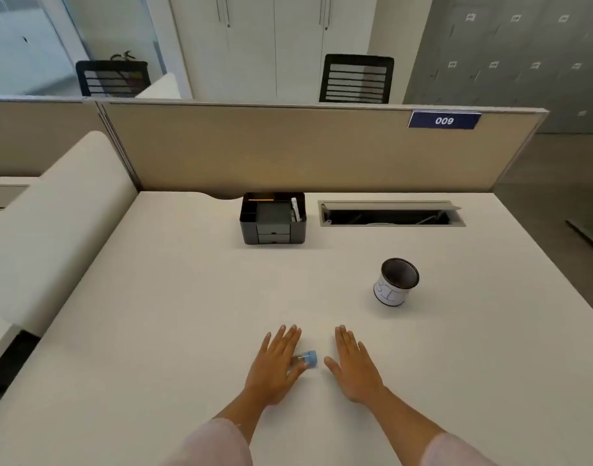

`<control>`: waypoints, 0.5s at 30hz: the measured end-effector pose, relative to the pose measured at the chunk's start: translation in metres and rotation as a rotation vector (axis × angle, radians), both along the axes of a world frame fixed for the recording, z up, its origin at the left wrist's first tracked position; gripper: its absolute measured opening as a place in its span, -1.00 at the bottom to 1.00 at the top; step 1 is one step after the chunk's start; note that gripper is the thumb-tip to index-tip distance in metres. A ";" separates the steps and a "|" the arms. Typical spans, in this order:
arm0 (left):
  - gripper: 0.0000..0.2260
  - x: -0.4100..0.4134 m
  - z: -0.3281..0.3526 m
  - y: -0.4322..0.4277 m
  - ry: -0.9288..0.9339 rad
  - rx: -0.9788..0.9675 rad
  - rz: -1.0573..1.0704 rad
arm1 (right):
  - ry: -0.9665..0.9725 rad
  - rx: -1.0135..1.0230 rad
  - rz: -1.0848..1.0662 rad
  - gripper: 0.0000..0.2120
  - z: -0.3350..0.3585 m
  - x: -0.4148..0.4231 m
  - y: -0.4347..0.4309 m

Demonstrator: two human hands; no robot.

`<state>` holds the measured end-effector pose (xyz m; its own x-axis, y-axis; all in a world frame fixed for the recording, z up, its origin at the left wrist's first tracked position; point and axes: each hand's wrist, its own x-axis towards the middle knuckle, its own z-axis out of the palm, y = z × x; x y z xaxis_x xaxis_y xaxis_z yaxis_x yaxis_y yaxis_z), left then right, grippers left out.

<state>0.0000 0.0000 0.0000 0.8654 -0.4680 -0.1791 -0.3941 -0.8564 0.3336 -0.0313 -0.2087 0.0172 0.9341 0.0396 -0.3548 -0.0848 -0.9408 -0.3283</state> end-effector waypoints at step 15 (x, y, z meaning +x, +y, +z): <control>-0.63 -0.005 -0.012 -0.022 -0.011 -0.195 0.116 | 0.049 0.047 -0.032 -0.32 -0.018 -0.005 0.002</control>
